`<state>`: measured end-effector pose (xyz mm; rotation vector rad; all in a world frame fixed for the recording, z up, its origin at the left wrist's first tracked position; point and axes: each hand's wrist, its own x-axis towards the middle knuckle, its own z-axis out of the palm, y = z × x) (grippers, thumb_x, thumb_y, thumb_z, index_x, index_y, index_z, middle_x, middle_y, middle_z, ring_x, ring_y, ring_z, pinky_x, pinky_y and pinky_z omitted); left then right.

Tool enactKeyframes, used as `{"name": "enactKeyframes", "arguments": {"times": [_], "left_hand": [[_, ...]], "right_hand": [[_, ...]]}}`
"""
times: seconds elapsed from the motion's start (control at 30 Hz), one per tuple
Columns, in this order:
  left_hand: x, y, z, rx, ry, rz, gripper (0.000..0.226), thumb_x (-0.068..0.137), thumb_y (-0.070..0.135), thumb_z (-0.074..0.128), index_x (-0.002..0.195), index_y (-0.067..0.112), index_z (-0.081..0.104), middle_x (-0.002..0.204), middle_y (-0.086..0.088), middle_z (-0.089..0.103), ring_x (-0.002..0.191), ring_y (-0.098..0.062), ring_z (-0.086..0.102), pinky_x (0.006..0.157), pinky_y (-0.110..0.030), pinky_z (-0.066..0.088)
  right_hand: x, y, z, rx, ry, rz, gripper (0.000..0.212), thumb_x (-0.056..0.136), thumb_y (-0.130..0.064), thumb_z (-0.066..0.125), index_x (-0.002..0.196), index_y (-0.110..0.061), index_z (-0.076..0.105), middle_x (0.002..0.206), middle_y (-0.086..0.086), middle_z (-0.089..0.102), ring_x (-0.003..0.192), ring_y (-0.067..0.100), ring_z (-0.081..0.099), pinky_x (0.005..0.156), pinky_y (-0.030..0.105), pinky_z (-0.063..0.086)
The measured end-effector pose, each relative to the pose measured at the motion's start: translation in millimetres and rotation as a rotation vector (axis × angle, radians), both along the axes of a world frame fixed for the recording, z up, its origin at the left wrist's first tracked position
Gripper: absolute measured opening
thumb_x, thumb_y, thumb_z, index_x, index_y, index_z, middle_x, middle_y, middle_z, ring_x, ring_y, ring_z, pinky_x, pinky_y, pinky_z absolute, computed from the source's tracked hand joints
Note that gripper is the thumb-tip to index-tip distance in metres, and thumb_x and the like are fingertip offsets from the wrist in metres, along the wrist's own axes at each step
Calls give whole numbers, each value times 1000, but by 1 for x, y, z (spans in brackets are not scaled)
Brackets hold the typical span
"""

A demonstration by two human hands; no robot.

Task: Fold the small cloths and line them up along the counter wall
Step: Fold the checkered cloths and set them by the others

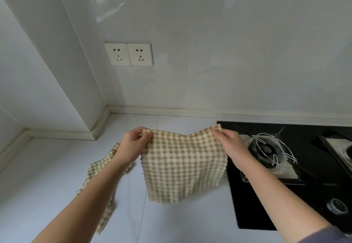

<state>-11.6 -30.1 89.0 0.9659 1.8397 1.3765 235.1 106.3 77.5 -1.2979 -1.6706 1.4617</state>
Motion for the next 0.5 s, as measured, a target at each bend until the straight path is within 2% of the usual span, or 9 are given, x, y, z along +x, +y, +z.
{"name": "enactKeyframes", "arguments": {"times": [0.1,0.17,0.23,0.3,0.37,0.43,0.5], "left_hand": [[-7,17,-10,-94,113,-30,19,94,19,56,79,10,64,67,1,61,58,-10,56,55,-22,48],[-13,32,-25,-181,191,-36,17,93,19,56,78,15,63,70,-2,61,59,-15,55,61,-33,51],[-16,44,-42,-271,242,-21,12,92,18,55,89,13,65,81,-5,64,63,-17,58,68,-37,55],[-16,47,-59,-362,319,-14,23,93,18,55,114,12,62,107,-7,66,86,-21,62,77,-30,51],[-13,43,-73,-415,387,-40,36,93,18,55,128,12,53,126,-8,58,110,-23,58,89,-27,43],[-7,33,-85,-427,433,-85,36,92,18,57,127,11,53,127,-8,57,113,-23,57,93,-28,41],[1,19,-97,-428,462,-147,29,90,16,59,119,11,58,117,-5,61,105,-21,59,88,-25,43]], "right_hand": [[-8,12,-12,-33,-80,0,51,90,-37,57,92,14,55,76,27,53,73,19,50,69,32,37],[-13,19,-25,-46,-150,-7,49,92,-34,55,101,14,56,88,32,60,74,20,54,72,36,47],[-17,23,-38,-61,-261,2,43,94,-32,52,106,8,60,93,25,65,80,24,61,72,32,48],[-19,19,-43,-41,-371,36,34,97,-25,49,122,-5,59,117,12,62,103,24,60,73,24,43],[-17,12,-51,-35,-423,68,43,98,-20,47,140,-14,44,139,8,48,121,21,51,80,21,39],[-12,0,-59,0,-462,104,49,98,-17,46,146,-15,35,147,6,40,123,24,50,84,25,41],[-5,-12,-71,46,-508,149,48,98,-15,46,145,-13,36,146,4,41,118,25,55,88,29,44]]}}
